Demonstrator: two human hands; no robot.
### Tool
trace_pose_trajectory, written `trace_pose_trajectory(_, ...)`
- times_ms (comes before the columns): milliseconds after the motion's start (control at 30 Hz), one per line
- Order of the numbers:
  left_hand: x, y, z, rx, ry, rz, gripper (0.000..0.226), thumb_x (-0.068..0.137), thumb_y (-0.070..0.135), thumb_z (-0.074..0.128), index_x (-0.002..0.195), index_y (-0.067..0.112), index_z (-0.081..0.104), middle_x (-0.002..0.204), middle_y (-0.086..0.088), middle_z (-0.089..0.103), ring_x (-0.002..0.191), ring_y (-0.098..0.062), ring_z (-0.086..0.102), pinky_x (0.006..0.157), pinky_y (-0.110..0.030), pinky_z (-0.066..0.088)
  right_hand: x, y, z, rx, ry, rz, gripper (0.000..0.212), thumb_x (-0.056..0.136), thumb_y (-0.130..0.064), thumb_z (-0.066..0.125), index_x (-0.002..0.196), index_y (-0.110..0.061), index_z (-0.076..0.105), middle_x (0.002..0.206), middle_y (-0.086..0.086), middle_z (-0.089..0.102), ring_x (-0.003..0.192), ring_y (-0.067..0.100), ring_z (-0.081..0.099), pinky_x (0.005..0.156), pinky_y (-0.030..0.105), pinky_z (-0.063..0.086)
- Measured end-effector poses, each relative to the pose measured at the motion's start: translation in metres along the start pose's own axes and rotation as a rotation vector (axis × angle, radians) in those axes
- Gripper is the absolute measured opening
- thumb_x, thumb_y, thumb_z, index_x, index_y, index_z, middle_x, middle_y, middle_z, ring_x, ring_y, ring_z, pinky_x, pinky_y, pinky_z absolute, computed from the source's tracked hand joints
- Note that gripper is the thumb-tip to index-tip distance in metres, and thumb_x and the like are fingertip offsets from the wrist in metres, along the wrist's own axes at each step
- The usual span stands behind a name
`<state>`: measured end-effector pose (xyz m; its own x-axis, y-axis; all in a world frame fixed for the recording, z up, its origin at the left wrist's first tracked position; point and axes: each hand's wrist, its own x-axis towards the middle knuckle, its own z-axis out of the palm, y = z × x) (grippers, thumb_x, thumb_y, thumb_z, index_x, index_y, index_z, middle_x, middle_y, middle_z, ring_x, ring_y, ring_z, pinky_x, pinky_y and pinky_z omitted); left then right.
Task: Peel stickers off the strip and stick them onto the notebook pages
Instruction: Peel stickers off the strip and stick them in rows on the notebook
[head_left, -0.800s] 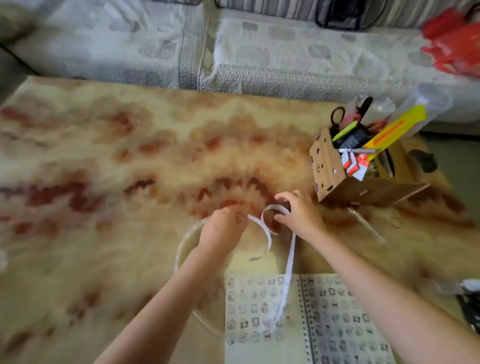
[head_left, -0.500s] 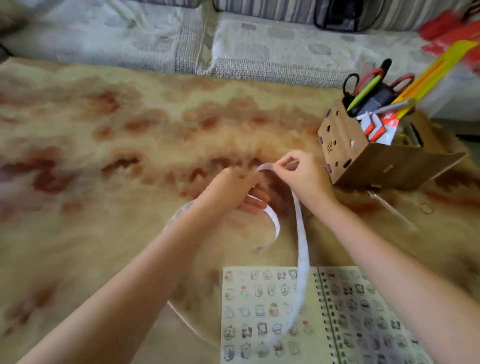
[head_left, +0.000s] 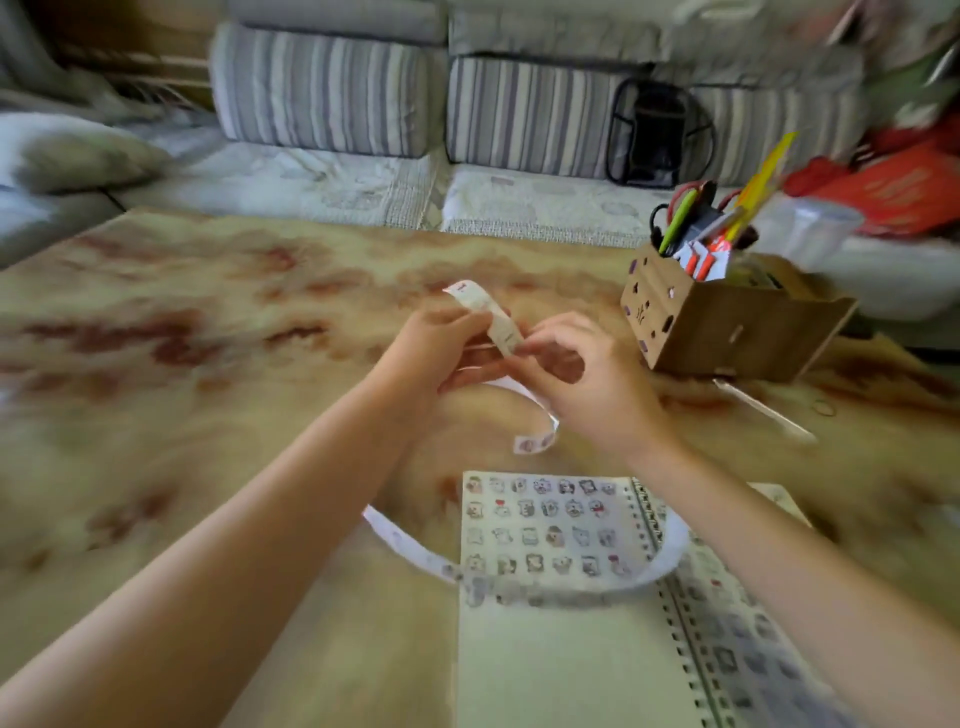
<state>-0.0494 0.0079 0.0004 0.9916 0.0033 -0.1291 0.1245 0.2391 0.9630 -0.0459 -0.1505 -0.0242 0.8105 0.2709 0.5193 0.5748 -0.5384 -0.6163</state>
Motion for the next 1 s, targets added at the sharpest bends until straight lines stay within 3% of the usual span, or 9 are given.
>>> trace_pose_trajectory(133, -0.052, -0.008, -0.003, 0.159, 0.012, 0.062, 0.020, 0.095, 0.012, 0.054, 0.106, 0.001, 0.066, 0.094, -0.013, 0.073, 0.075, -0.017, 0.070, 0.067, -0.024, 0.059, -0.033, -0.022, -0.027, 0.180, -0.064, 0.220, 0.014, 0.088, -0.029, 0.065, 0.096, -0.018, 0.070, 0.089, -0.007, 0.071, 0.084, 0.006, 0.066, 0.078, 0.023, 0.052)
trace_pose_trajectory(267, -0.097, -0.018, 0.003, 0.262, -0.023, 0.169, 0.013, 0.091, 0.012, 0.059, 0.098, 0.006, 0.069, 0.084, -0.006, 0.075, 0.075, -0.013, 0.072, 0.068, -0.023, 0.058, -0.061, -0.036, -0.041, 0.323, -0.112, 0.314, 0.011, 0.090, -0.023, 0.063, 0.091, -0.016, 0.071, 0.085, -0.001, 0.074, 0.081, 0.008, 0.069, 0.074, 0.018, 0.053)
trace_pose_trajectory(433, -0.127, -0.033, 0.008, 0.356, 0.011, 0.304, 0.010, 0.087, 0.008, 0.065, 0.093, 0.014, 0.068, 0.076, -0.007, 0.074, 0.067, -0.012, 0.070, 0.062, -0.022, 0.055, -0.086, -0.034, -0.046, 0.340, -0.138, 0.430, 0.013, 0.090, -0.027, 0.062, 0.087, -0.020, 0.072, 0.088, 0.001, 0.075, 0.088, 0.019, 0.069, 0.078, 0.030, 0.054)
trace_pose_trajectory(533, -0.135, -0.044, 0.009, 0.464, 0.030, 0.339, 0.008, 0.087, 0.011, 0.065, 0.091, 0.018, 0.067, 0.073, -0.001, 0.074, 0.069, -0.012, 0.071, 0.065, -0.024, 0.055, -0.099, -0.034, -0.047, 0.338, -0.139, 0.425, 0.016, 0.091, -0.029, 0.060, 0.091, -0.019, 0.073, 0.091, -0.005, 0.075, 0.086, 0.008, 0.068, 0.074, 0.017, 0.050)
trace_pose_trajectory(700, -0.129, -0.055, -0.004, 0.427, 0.148, 0.265, 0.002, 0.088, 0.007, 0.063, 0.088, 0.007, 0.065, 0.071, -0.002, 0.072, 0.060, -0.008, 0.067, 0.056, -0.023, 0.054, -0.094, -0.030, -0.042, 0.223, -0.089, 0.395, 0.011, 0.091, -0.020, 0.063, 0.097, -0.019, 0.072, 0.092, -0.011, 0.071, 0.086, -0.002, 0.064, 0.072, 0.001, 0.043)
trace_pose_trajectory(867, -0.125, -0.059, -0.015, 0.457, 0.171, 0.286, 0.006, 0.088, 0.006, 0.063, 0.083, 0.009, 0.066, 0.074, -0.007, 0.073, 0.055, -0.004, 0.065, 0.053, -0.013, 0.049, -0.058, -0.012, -0.024, -0.006, -0.216, 0.359, 0.023, 0.087, -0.013, 0.067, 0.109, -0.020, 0.070, 0.102, -0.003, 0.069, 0.096, 0.013, 0.061, 0.084, 0.021, 0.048)
trace_pose_trajectory(933, -0.123, -0.059, -0.018, 0.447, 0.148, 0.285, 0.010, 0.088, 0.007, 0.063, 0.082, 0.013, 0.068, 0.074, -0.007, 0.073, 0.058, -0.005, 0.066, 0.056, -0.014, 0.050, -0.048, -0.005, -0.013, -0.083, -0.281, 0.375, 0.024, 0.087, -0.017, 0.067, 0.110, -0.023, 0.069, 0.102, 0.001, 0.068, 0.093, 0.016, 0.061, 0.083, 0.028, 0.047)
trace_pose_trajectory(1000, -0.120, -0.060, -0.021, 0.455, 0.114, 0.277, 0.007, 0.088, 0.009, 0.063, 0.085, 0.012, 0.069, 0.075, -0.007, 0.073, 0.061, -0.009, 0.067, 0.059, -0.016, 0.052, -0.044, -0.005, -0.008, -0.102, -0.292, 0.372, 0.022, 0.088, -0.020, 0.066, 0.109, -0.026, 0.069, 0.095, -0.004, 0.067, 0.086, 0.012, 0.059, 0.075, 0.025, 0.046)
